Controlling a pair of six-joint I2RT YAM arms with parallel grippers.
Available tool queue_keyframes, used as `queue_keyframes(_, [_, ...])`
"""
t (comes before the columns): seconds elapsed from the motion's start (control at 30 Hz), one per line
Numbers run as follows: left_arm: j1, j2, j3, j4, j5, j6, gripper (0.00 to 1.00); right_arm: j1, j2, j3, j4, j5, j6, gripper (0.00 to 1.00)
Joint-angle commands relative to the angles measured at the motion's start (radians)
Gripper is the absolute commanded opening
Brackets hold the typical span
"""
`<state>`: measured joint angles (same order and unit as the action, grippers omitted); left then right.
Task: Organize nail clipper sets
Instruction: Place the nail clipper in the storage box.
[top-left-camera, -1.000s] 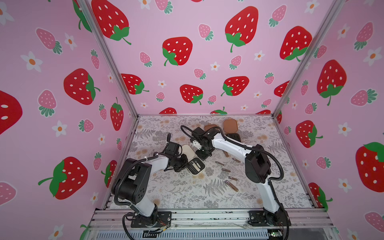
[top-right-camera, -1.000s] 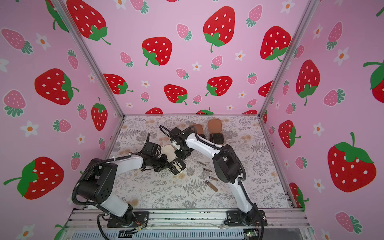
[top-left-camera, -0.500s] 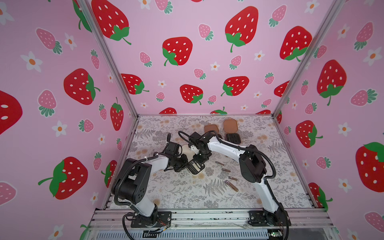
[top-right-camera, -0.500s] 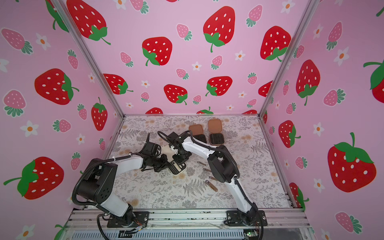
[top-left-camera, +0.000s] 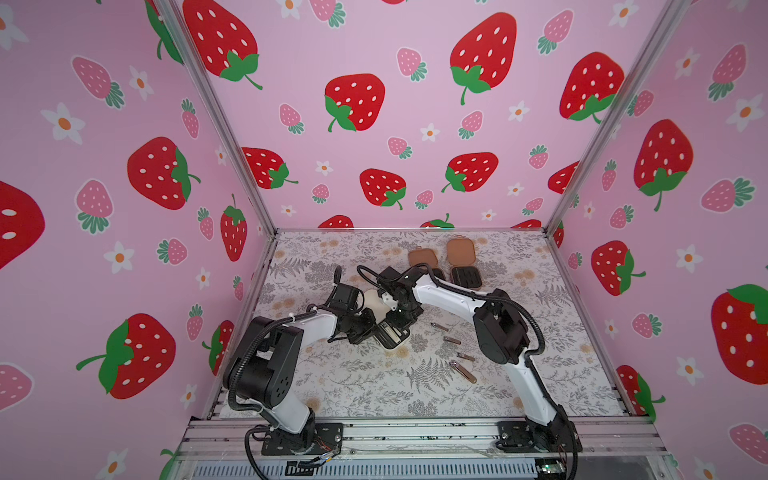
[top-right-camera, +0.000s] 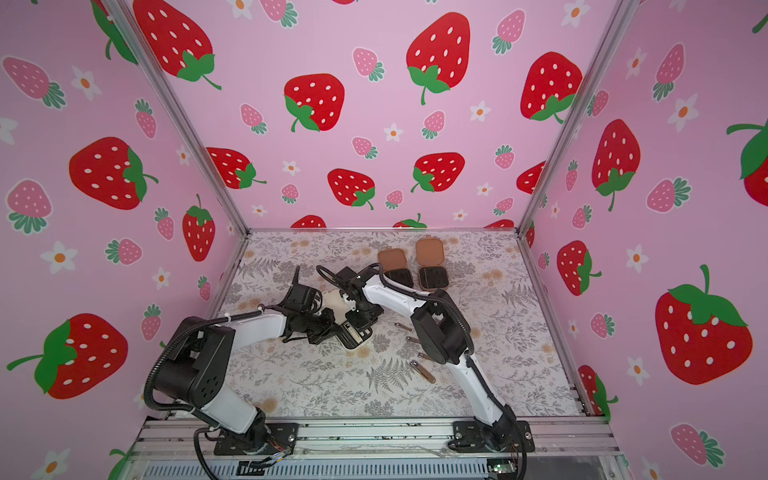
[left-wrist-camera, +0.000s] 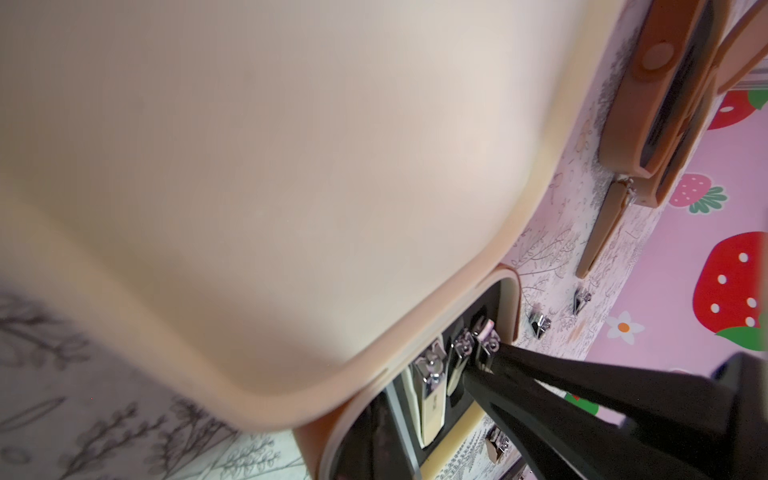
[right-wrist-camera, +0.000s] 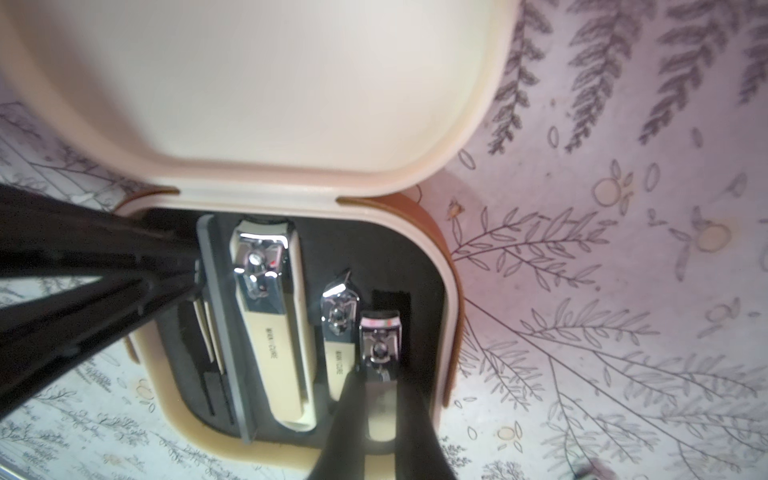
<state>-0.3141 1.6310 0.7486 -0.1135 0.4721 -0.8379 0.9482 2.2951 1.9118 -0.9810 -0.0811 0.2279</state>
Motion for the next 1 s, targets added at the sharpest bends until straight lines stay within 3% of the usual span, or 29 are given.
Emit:
queue_keyframes(0.0, [-0.006, 0.018, -0.040, -0.121, -0.050, -0.001, 0.00, -0.008, 0.045, 0.002, 0.014, 0.031, 0.023, 0.10])
queue_keyframes(0.97, [-0.006, 0.053, -0.035, -0.109, -0.047, 0.001, 0.00, -0.017, 0.116, 0.046, 0.046, 0.102, 0.039, 0.12])
